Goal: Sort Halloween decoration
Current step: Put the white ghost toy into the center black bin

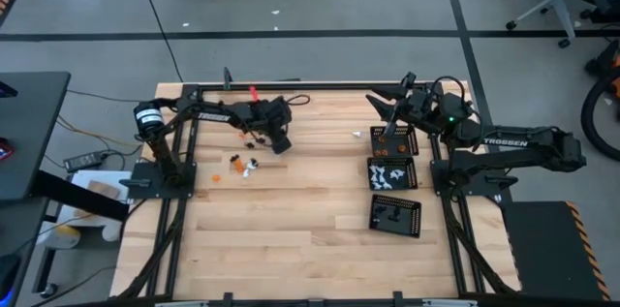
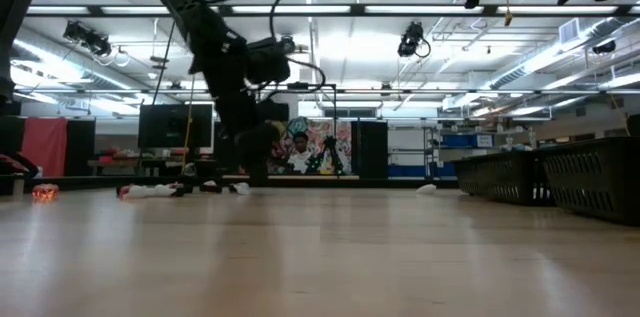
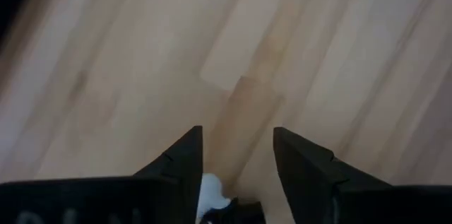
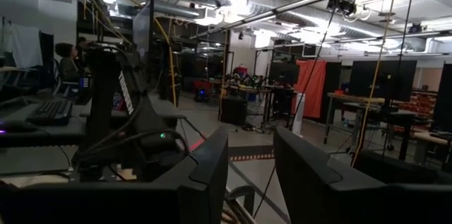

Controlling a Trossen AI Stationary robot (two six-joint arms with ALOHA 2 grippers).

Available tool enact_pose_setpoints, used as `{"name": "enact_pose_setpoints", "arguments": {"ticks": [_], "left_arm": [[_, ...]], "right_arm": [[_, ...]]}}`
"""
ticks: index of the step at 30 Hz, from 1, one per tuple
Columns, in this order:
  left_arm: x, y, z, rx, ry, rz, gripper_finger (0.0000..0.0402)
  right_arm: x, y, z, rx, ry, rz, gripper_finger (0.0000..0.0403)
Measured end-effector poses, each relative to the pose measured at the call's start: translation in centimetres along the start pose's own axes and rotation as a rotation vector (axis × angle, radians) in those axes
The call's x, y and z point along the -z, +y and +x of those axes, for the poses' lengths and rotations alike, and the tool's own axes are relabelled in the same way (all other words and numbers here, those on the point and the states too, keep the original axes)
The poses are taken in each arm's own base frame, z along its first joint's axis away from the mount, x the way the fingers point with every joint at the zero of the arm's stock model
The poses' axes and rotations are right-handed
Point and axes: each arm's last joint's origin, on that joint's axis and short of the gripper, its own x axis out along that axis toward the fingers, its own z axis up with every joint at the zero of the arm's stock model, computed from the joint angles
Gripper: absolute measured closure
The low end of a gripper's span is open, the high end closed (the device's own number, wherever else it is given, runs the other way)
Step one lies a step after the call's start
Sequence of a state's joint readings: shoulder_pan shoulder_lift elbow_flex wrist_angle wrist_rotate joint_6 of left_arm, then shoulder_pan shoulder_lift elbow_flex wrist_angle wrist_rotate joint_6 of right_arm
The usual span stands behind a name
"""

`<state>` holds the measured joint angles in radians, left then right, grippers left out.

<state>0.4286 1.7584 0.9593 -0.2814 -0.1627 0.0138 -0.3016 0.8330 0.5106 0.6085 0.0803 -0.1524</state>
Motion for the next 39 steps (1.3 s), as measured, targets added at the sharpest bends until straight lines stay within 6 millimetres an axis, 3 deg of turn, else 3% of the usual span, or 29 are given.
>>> {"name": "enact_pose_setpoints", "arguments": {"ticks": [7, 20, 27, 39], "left_arm": [[2.6, -1.1, 0.5, 0.064, -0.065, -0.03, 0.0222], [6.3, -2.3, -3.0, 0.162, -0.17, -0.115, 0.0221], [7.1, -3.3, -2.7, 0.298, -0.226, -0.225, 0.0221], [11.7, -5.7, -2.6, 0.238, -0.459, -0.319, 0.0221]], "right_arm": [[0.1, 0.0, 0.0, -0.001, 0.009, -0.001, 0.0284], [0.0, 0.0, 0.0, 0.001, 0.001, 0.004, 0.0284], [0.0, 0.1, 0.0, 0.001, 0.0, 0.006, 0.0284], [-0.1, 0.1, 0.0, 0.002, -0.005, 0.004, 0.0284]]}}
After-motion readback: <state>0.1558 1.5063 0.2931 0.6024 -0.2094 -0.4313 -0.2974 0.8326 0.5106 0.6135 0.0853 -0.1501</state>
